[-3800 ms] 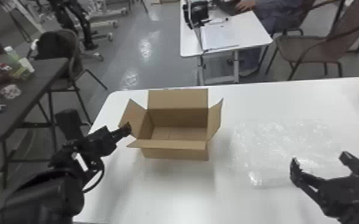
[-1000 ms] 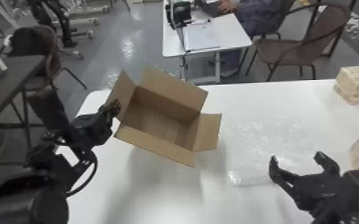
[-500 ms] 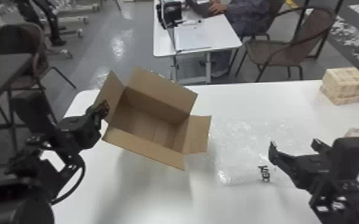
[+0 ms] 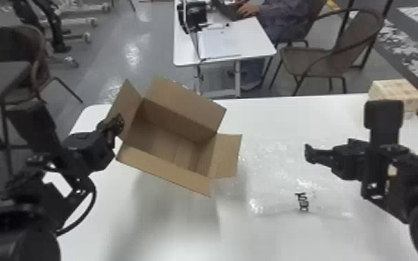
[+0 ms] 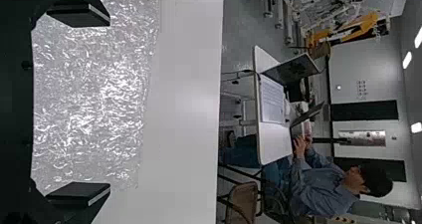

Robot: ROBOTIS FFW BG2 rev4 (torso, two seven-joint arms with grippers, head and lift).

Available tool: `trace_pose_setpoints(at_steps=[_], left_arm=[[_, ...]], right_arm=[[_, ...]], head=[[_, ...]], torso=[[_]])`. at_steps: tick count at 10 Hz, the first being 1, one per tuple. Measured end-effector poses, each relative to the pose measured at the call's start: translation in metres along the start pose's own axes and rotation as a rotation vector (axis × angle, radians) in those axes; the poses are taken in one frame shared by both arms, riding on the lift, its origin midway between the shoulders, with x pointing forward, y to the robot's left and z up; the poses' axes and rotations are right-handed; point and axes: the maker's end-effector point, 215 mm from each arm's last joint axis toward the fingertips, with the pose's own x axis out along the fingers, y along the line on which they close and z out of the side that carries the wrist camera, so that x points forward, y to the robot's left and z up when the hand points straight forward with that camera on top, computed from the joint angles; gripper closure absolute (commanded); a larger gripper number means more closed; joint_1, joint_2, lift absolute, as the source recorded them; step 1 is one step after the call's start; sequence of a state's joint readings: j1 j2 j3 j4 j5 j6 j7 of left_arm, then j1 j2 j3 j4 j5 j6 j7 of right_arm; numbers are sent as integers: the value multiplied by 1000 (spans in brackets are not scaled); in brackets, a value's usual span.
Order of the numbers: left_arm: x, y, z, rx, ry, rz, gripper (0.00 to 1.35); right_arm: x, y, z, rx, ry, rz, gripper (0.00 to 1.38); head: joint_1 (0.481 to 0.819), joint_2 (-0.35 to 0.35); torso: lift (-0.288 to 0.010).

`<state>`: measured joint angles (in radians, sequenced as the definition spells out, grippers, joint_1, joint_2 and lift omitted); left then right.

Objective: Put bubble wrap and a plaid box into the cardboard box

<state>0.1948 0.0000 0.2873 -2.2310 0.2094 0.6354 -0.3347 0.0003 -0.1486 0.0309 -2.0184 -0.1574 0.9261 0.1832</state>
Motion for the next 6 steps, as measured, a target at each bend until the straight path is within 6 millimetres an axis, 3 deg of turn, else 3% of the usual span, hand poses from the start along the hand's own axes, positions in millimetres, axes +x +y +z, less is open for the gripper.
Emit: trace_pose_setpoints(at_steps=[3,6], left_arm=[[5,-6,2,15,-1,-1,1225],[7,-11,2,20,1,-7,1225]], right_arm=[[3,-1,-1,44,222,5,124],[15,1,-39,98,379,14,124]], head=[[695,89],[695,86]], torso=[[-110],[-110]])
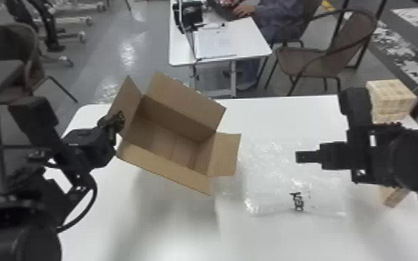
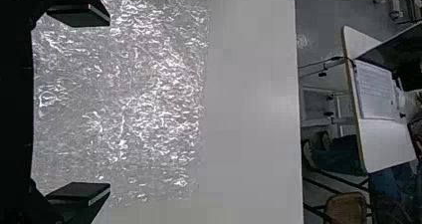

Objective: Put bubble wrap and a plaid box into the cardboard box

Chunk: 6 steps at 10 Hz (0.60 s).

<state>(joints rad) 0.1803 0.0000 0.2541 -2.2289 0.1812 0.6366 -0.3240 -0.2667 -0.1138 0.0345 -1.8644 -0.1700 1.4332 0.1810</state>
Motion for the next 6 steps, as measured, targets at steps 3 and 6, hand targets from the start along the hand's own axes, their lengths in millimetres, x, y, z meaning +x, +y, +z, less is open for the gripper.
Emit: trace_pose_setpoints(at_steps=[3,6], left_arm=[[1,-2,-2,2,4,-1,1225],[7,-9,-2,7,5,-10,1225]], right_arm=[[29,12,-31,11,128,36,117],[42,12,-53,14,241,23,124]], head=[[695,102],[695,100]], torso=[[-110],[-110]])
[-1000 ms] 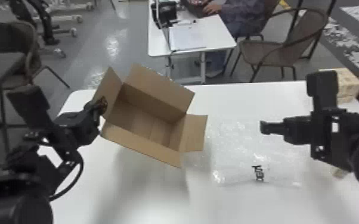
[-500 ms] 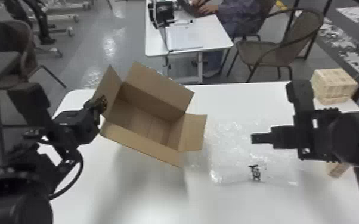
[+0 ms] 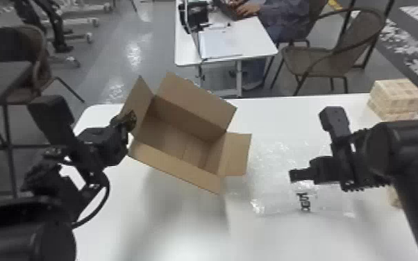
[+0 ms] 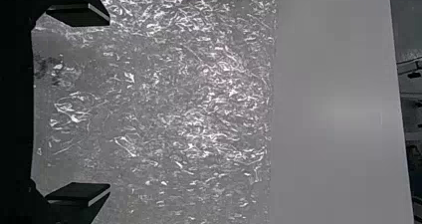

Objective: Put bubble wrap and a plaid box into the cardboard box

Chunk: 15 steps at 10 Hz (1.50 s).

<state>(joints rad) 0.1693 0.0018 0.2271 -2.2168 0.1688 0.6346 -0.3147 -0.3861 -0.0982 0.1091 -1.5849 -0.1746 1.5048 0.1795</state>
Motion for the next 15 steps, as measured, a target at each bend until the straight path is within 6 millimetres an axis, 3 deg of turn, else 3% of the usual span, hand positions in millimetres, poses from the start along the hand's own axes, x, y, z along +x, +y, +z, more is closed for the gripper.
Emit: trace_pose_setpoints(at_steps=[2,3,5,7,13,15], left_arm=[[2,-2,1,9,-4,4,1225],[3,-3,0,10,-6,3,1225],[4,-4,0,13,-9,3,1225],[4,-3,-1,14,-7,5,1225],[3,-4,-4,14,-2,10,1225],[3,-5,-4,14,-4,9,1225]], right_arm=[[6,-7,-9,13,41,-14,156],[8,-11,-13,16,55,-26,256],[15,-15,-17,24,70,-28,863],[17,-9,-14,26,60,-7,1052],[-18,13,21,1,-65,43,1053],[-33,7,28,10,-111,32,1053]], head=[[695,93],[695,87],[695,82],[695,88],[695,103],[695,96]], torso=[[-110],[-110],[-110],[-110],[-110],[-110]])
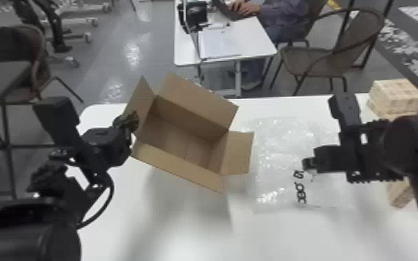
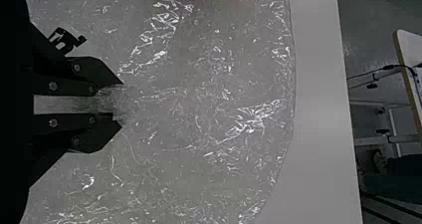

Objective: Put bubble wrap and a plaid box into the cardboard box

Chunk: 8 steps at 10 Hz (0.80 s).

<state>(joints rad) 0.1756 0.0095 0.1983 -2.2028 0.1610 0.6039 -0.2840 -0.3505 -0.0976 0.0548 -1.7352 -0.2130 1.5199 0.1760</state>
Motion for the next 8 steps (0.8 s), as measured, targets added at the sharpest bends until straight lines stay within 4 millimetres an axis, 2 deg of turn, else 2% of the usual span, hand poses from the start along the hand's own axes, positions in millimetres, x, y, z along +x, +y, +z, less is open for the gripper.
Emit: trace_pose_setpoints(at_steps=[3,8], left_arm=[[-1,1,0,1,-4,6,1225],[-1,1,1,1,-9,8,1225]], right_arm=[[-30,-19,5,26,-65,-51,1053],[-55,-28,20,41,-142,-75,1052]], head=[[695,67],[695,51]], torso=[[-110],[-110]])
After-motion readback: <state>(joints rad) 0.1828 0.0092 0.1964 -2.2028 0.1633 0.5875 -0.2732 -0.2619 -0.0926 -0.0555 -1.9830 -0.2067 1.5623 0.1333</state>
